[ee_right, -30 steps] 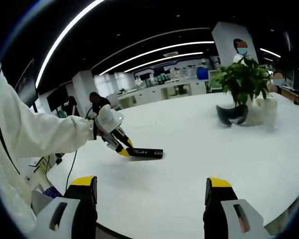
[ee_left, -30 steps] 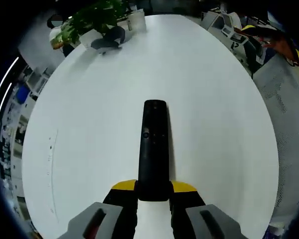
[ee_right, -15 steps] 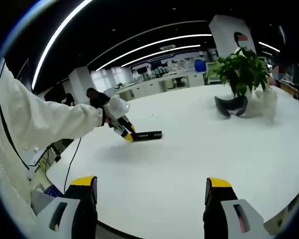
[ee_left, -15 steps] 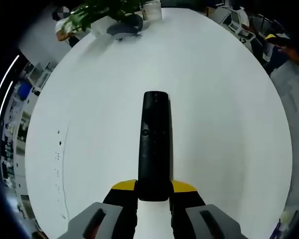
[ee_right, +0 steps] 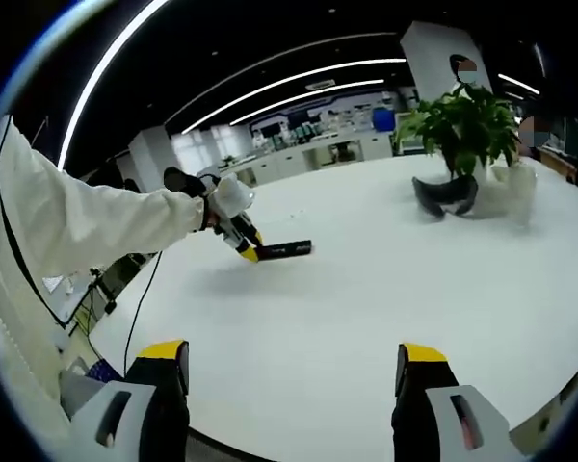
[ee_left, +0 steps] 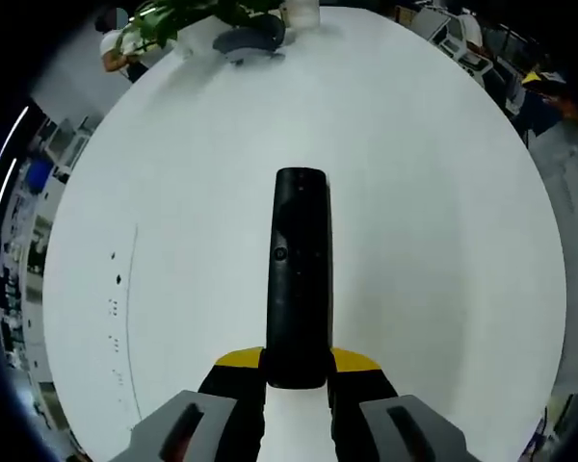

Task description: Press the specified remote control buttons in sequence, fully releasing each button before pressing the next.

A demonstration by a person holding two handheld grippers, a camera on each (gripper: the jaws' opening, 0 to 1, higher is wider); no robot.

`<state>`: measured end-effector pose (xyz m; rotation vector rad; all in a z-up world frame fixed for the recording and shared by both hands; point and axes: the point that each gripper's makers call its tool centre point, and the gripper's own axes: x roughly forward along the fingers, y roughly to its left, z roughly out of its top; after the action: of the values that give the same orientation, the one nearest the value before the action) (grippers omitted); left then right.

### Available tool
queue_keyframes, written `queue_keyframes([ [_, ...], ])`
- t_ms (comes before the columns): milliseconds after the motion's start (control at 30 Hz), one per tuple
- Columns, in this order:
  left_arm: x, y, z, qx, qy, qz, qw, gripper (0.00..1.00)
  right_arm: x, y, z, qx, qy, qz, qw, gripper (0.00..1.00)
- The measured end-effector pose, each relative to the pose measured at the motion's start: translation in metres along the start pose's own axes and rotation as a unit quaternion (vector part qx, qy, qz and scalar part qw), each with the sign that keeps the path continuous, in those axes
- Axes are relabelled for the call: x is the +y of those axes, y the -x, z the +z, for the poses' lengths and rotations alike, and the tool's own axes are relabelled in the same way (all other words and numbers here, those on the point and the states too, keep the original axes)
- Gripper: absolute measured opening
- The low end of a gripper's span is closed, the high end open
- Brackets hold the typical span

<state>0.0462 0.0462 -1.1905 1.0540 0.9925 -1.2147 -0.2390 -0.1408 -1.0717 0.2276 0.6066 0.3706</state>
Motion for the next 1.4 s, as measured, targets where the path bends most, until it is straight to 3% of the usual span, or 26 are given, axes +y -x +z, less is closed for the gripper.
queue_keyframes([
  [133, -0.001, 0.000, 0.000, -0.003, 0.003, -0.001, 1.0000, 0.23, 0.002, 0.000, 0.002, -0.002, 0.002, 0.003, 1.0000, 0.88],
  [233, 0.011, 0.002, 0.000, -0.003, 0.000, 0.043, 0.9991, 0.35, 0.004, 0.000, 0.003, -0.004, 0.000, 0.005, 1.0000, 0.89],
  [300, 0.012, 0.003, 0.000, -0.003, 0.002, 0.054, 0.9986, 0.40, 0.006, 0.000, 0.005, -0.009, 0.001, 0.007, 0.9999, 0.89],
  [467, 0.027, 0.011, -0.007, -0.019, 0.062, 0.122, 0.9904, 0.55, 0.007, 0.002, 0.012, -0.024, 0.011, 0.004, 0.9996, 0.89],
  [567, 0.022, 0.014, -0.016, -0.022, 0.097, 0.123, 0.9874, 0.69, 0.007, 0.001, 0.009, -0.022, 0.006, 0.008, 0.9997, 0.90],
  [700, 0.017, 0.022, -0.021, -0.047, 0.122, 0.144, 0.9809, 0.72, 0.004, -0.001, 0.013, -0.030, 0.013, 0.005, 0.9995, 0.91],
  [800, 0.011, 0.029, -0.021, -0.078, 0.174, 0.152, 0.9699, 0.72, 0.004, -0.001, 0.017, -0.037, 0.012, 0.006, 0.9992, 0.91],
  [967, -0.004, 0.045, -0.014, -0.130, 0.209, 0.157, 0.9565, 0.81, 0.006, -0.003, 0.015, -0.034, 0.021, 0.006, 0.9992, 0.93],
  [1033, -0.007, 0.055, -0.011, -0.153, 0.224, 0.169, 0.9474, 0.82, 0.007, -0.002, 0.015, -0.034, 0.025, 0.006, 0.9991, 0.93],
  [1100, -0.011, 0.066, -0.009, -0.180, 0.251, 0.178, 0.9344, 0.83, 0.009, -0.002, 0.014, -0.034, 0.028, 0.008, 0.9990, 0.93],
  [1133, -0.013, 0.073, -0.009, -0.192, 0.271, 0.187, 0.9246, 0.84, 0.010, -0.002, 0.014, -0.034, 0.030, 0.008, 0.9989, 0.93],
  [1167, -0.014, 0.077, -0.009, -0.202, 0.273, 0.189, 0.9213, 0.85, 0.011, -0.002, 0.014, -0.034, 0.032, 0.009, 0.9989, 0.93],
  [1200, -0.012, 0.085, -0.009, -0.222, 0.275, 0.206, 0.9126, 0.85, 0.012, -0.001, 0.013, -0.034, 0.035, 0.008, 0.9988, 0.94],
  [1267, -0.017, 0.094, -0.011, -0.232, 0.283, 0.220, 0.9044, 0.85, 0.012, -0.002, 0.011, -0.032, 0.036, 0.007, 0.9988, 0.94],
  [1333, -0.022, 0.097, -0.015, -0.236, 0.291, 0.218, 0.9012, 0.86, 0.013, -0.002, 0.009, -0.031, 0.034, 0.009, 0.9989, 0.94],
  [1400, -0.030, 0.105, -0.015, -0.255, 0.306, 0.218, 0.8910, 0.89, 0.014, -0.001, 0.009, -0.033, 0.036, 0.011, 0.9988, 0.94],
])
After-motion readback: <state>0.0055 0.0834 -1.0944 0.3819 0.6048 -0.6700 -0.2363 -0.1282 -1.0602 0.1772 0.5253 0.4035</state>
